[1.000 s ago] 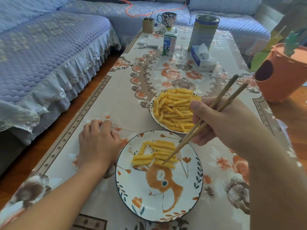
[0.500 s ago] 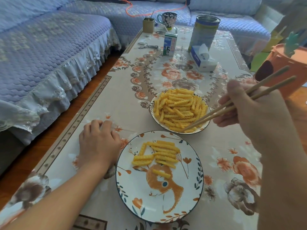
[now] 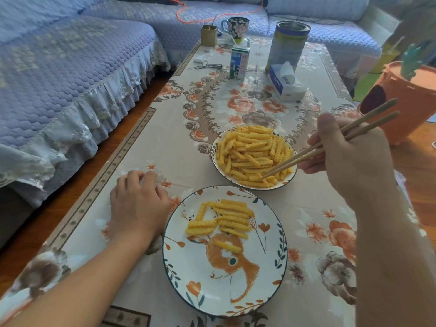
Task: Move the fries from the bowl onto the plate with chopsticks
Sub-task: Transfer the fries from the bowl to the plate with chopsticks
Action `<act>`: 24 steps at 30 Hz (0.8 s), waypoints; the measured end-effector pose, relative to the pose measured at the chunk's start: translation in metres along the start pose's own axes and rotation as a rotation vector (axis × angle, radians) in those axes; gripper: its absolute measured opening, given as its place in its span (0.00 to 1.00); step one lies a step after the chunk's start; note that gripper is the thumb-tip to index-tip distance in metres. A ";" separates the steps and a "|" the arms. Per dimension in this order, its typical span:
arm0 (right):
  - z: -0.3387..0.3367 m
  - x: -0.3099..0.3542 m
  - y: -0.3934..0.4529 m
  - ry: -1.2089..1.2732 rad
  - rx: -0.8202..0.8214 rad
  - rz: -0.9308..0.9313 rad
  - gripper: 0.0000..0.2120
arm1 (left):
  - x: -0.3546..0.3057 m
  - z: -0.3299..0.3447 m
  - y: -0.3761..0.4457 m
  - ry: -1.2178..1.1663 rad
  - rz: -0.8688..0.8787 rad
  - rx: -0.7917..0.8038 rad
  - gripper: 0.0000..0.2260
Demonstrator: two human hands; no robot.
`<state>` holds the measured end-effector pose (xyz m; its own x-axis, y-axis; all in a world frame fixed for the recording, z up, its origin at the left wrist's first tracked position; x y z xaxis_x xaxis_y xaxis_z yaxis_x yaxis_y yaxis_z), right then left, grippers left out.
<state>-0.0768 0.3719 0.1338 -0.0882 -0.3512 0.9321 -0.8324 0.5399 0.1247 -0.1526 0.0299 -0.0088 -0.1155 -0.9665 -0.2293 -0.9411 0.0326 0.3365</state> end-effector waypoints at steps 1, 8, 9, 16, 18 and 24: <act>-0.001 0.003 -0.001 0.033 0.009 0.003 0.21 | 0.000 0.000 0.000 0.002 0.001 0.001 0.13; 0.043 0.019 -0.031 0.194 0.270 0.103 0.24 | -0.001 -0.002 -0.001 0.013 0.005 -0.004 0.13; 0.051 0.017 -0.034 0.185 0.280 0.118 0.24 | -0.001 -0.002 -0.001 0.010 0.002 -0.002 0.13; 0.067 0.012 -0.038 0.147 0.280 0.145 0.22 | -0.001 -0.002 0.000 0.012 0.005 0.000 0.13; 0.056 0.011 -0.031 0.163 0.245 0.143 0.22 | 0.000 -0.002 0.000 0.016 0.006 -0.009 0.13; 0.006 0.004 -0.007 0.112 -0.053 0.031 0.20 | 0.001 -0.001 -0.001 -0.001 -0.003 -0.001 0.13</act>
<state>-0.0746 0.3622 0.1351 -0.0493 -0.2472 0.9677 -0.7998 0.5901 0.1100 -0.1520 0.0289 -0.0087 -0.1126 -0.9663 -0.2316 -0.9413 0.0291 0.3363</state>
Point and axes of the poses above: each hand's wrist, its own y-axis towards the middle knuckle, its own z-axis out of the palm, x = y × z, the point moved 7 cm from there along y, towards the middle knuckle, and after that the axes turned 5 degrees about z, right-handed, at the moved point
